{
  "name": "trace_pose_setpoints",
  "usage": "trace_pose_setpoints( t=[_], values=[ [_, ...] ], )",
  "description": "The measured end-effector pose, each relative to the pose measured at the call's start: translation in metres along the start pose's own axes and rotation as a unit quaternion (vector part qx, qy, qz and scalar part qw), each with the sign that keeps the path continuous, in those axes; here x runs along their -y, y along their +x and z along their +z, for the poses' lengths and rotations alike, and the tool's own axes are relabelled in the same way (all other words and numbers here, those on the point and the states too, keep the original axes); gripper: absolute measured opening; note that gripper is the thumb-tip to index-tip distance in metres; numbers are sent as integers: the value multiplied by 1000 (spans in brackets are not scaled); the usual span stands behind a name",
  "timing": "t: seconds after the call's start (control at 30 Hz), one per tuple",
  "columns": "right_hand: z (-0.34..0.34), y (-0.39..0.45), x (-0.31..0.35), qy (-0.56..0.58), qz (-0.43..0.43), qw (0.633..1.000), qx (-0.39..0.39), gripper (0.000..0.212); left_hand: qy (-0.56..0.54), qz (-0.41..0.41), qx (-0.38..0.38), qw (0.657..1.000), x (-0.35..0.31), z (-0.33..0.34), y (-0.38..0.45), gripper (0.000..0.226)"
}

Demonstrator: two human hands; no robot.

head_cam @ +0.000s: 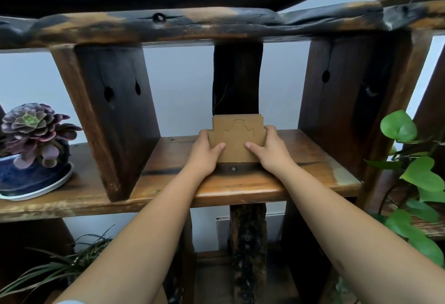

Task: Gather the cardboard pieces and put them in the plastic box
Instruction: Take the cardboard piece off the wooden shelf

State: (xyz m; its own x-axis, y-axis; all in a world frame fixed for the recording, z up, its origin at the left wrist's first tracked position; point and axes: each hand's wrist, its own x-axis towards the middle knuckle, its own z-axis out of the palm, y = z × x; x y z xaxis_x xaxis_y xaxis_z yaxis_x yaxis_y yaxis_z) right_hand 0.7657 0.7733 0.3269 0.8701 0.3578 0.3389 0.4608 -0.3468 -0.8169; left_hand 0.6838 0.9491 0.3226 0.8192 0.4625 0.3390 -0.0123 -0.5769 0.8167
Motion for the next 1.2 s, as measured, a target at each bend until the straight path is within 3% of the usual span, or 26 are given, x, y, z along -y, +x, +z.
trace_pose_setpoints(
  t=[0.43, 0.67, 0.9, 1.2],
  values=[
    [-22, -62, 24, 21, 17, 1000, 3, 63, 2, 11, 22, 1000, -27, -30, -62, 33],
    [-44, -121, 43, 94, 23, 994, 58, 41, 6, 21, 12, 1000, -47, -53, -120, 34],
    [-57, -177, 57, 155, 17, 984, 82, 34, -109, -12, 56, 992, -57, -65, -185, 39],
    [-64, -225, 55, 138, 32, 985, 95, 43, -123, -18, 37, 992, -53, -68, -235, 42]
  ],
)
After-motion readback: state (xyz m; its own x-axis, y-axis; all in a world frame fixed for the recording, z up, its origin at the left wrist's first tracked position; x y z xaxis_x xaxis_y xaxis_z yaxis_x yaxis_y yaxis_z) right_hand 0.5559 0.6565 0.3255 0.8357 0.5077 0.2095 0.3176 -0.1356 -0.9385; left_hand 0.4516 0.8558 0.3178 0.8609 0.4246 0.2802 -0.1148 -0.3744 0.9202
